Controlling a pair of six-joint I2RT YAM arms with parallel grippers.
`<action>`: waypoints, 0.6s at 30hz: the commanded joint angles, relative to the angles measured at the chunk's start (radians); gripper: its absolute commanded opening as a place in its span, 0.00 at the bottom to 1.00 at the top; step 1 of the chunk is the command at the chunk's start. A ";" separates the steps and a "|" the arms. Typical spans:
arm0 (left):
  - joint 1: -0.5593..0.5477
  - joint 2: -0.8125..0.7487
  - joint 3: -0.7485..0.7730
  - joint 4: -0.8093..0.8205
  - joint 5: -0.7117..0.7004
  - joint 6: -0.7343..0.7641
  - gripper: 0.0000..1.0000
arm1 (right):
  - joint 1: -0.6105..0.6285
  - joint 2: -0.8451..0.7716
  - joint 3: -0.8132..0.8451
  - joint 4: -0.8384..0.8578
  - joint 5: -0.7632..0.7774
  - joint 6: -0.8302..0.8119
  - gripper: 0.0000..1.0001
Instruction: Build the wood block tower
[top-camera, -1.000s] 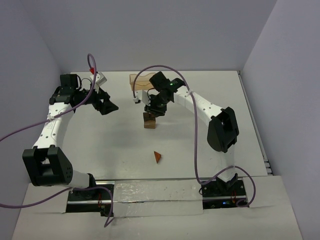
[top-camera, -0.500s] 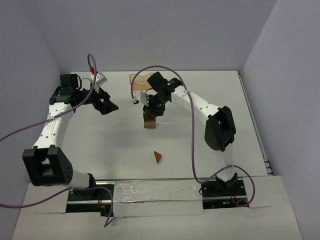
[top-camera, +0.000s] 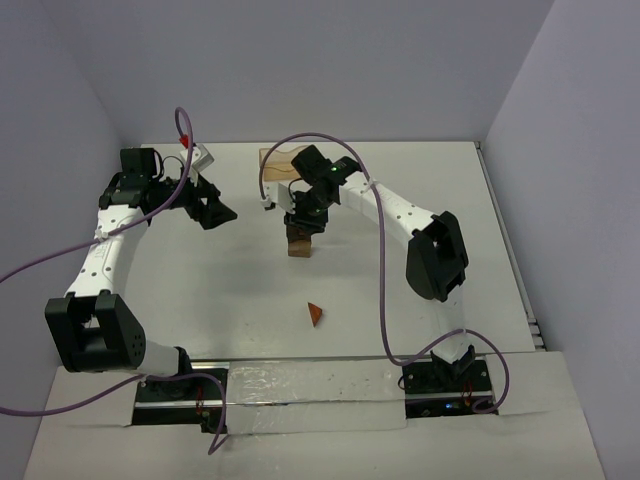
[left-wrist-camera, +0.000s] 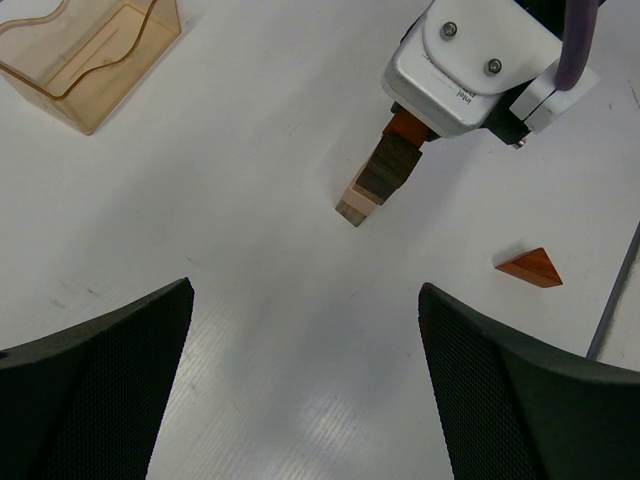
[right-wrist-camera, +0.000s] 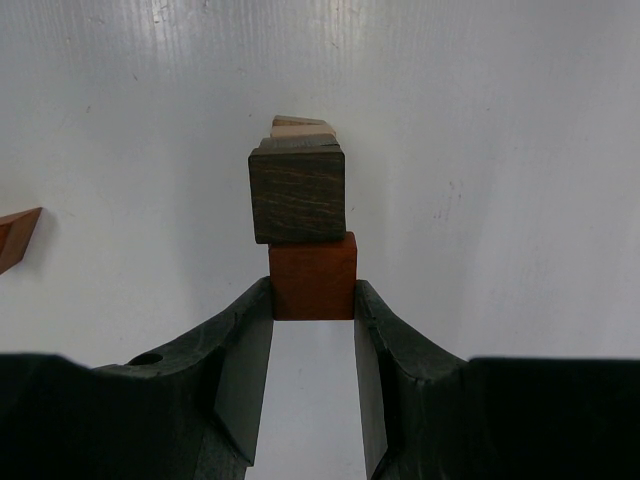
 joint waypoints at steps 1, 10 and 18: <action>-0.005 -0.002 0.013 0.041 0.012 -0.009 0.99 | 0.011 0.004 0.039 -0.010 0.007 -0.010 0.20; -0.005 0.002 0.014 0.043 0.010 -0.009 0.99 | 0.014 0.002 0.034 -0.017 0.010 -0.014 0.42; -0.005 0.001 0.005 0.047 0.008 -0.011 0.99 | 0.017 -0.001 0.040 -0.020 0.015 -0.001 0.56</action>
